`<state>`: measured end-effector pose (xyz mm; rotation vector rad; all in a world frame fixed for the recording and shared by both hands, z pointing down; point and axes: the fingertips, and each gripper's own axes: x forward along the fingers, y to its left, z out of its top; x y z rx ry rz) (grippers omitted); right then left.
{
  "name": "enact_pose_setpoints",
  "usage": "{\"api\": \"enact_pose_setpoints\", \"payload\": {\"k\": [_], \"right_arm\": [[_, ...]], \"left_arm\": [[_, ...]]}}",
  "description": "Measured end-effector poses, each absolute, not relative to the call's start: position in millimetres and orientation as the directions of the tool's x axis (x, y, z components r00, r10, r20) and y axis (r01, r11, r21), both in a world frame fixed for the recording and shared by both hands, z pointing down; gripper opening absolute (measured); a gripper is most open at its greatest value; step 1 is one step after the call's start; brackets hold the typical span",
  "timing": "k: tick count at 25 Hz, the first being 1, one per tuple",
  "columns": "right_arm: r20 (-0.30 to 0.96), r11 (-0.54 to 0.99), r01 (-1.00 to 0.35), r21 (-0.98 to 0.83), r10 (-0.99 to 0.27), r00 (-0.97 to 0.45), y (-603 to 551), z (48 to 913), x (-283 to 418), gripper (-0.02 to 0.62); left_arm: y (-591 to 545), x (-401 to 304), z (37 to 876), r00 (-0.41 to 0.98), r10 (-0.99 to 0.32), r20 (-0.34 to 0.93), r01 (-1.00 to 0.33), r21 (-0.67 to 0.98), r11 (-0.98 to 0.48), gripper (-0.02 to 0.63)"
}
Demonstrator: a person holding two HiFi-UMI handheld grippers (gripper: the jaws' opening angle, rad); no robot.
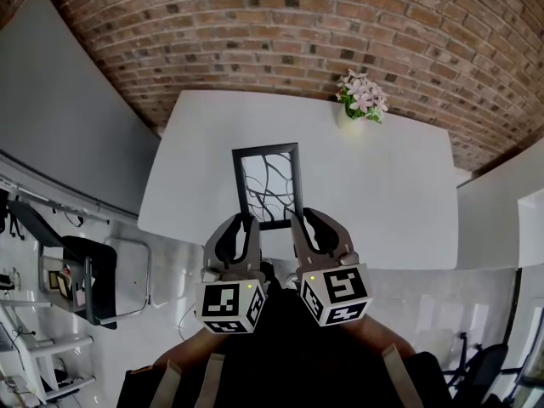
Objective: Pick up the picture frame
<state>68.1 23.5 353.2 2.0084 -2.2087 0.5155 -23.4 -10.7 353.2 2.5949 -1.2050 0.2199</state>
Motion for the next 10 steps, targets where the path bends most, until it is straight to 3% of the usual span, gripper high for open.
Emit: {"api": "enact_pose_setpoints", "payload": {"k": [10], "right_arm": [[0.322, 0.07, -0.983, -0.172, -0.939, -0.123, 24, 362, 55, 0.067]], "left_arm": [[-10, -37, 362, 0.638, -0.724, 0.262, -0.77, 0.196, -0.608, 0.067]]}}
